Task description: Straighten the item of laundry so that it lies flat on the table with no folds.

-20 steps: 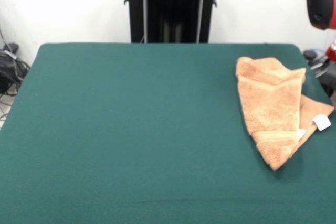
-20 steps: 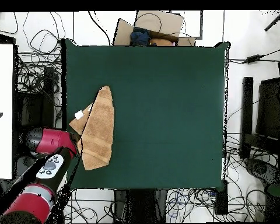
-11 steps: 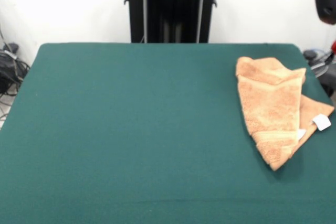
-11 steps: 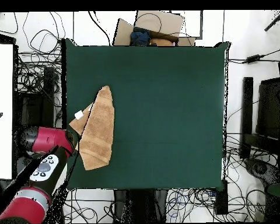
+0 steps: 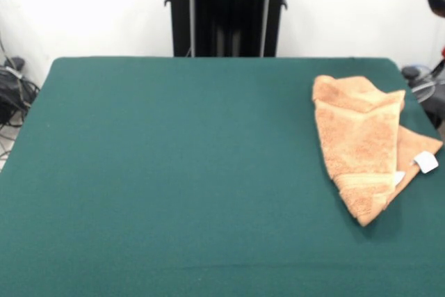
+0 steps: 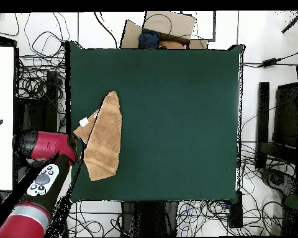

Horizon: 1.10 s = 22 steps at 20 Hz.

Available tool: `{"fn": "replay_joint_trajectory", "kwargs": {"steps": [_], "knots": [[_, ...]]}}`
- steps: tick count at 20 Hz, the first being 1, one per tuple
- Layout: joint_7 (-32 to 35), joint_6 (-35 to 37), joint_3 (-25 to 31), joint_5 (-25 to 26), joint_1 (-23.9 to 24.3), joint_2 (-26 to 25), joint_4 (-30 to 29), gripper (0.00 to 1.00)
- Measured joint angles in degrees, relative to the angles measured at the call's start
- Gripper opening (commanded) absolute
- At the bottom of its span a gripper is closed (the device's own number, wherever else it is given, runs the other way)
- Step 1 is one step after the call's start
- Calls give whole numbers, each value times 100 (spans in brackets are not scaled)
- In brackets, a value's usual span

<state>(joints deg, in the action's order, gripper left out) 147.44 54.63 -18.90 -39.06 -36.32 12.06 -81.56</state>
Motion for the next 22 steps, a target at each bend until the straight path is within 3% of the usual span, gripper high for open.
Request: {"fn": "replay_joint_trajectory", "kwargs": {"steps": [22], "knots": [[0,0,-179,175,9,-13,0,100]]}}
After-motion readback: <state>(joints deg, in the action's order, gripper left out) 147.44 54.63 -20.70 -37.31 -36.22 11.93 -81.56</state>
